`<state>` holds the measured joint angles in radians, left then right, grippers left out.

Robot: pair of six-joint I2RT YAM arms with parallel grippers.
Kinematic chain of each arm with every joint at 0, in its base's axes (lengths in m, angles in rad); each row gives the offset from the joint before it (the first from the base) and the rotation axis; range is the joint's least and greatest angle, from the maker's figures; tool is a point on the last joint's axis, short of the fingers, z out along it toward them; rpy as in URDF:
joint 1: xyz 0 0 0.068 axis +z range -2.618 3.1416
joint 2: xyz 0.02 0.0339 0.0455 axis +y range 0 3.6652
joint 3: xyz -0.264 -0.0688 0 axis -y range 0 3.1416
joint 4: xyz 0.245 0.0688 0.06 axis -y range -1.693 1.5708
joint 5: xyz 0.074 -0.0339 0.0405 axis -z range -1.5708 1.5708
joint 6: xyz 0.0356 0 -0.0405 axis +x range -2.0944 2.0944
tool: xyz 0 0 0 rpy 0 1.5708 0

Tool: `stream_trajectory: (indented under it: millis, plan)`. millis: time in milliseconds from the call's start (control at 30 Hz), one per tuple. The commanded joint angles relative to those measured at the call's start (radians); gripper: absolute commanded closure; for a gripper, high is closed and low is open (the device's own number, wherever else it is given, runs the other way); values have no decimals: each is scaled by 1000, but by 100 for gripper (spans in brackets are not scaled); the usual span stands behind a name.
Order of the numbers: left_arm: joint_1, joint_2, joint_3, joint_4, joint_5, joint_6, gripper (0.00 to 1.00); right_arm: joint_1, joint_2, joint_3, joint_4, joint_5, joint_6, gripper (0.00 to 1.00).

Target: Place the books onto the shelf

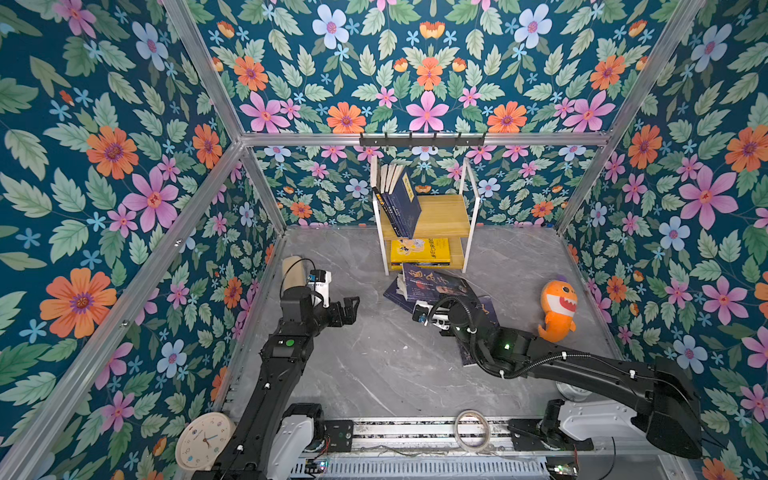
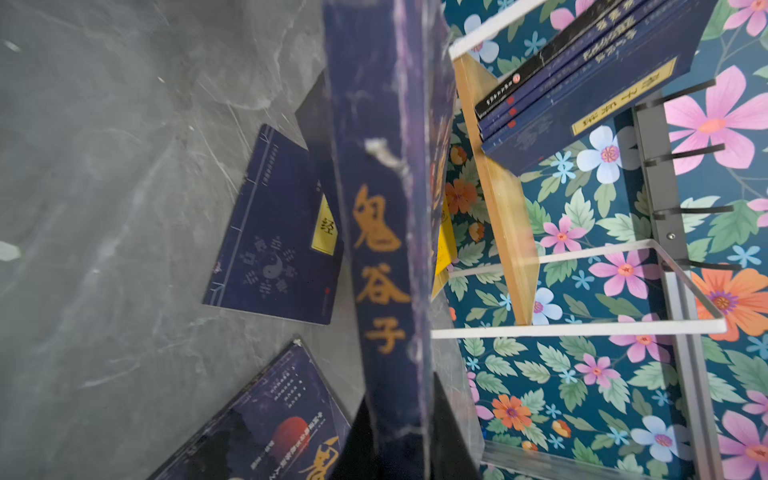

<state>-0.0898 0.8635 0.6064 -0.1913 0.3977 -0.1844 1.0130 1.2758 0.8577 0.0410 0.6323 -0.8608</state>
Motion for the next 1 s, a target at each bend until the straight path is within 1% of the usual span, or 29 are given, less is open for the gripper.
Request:
stream_trajectory:
  millis: [0,133,267,600,767,867,967]
  plan:
    - [-4,-4,-1,24,0,13,0,-32,34,14,122,26,-60,100]
    - [-8,-6,8,22,10,2,0,-73,99,41,181,41,-99,100]
    - [-25,-6,6,23,-15,17,0,-87,154,80,220,24,-152,100]
    - [-60,-20,-30,61,40,-52,0,-143,272,160,318,25,-198,100]
    - [-79,-21,-27,59,20,-33,0,-161,324,187,352,11,-216,100]
    - [-79,-27,-30,59,36,-40,0,-171,351,209,380,18,-217,100]
    - [-82,-29,-27,54,9,-23,0,-177,374,230,416,20,-238,100]
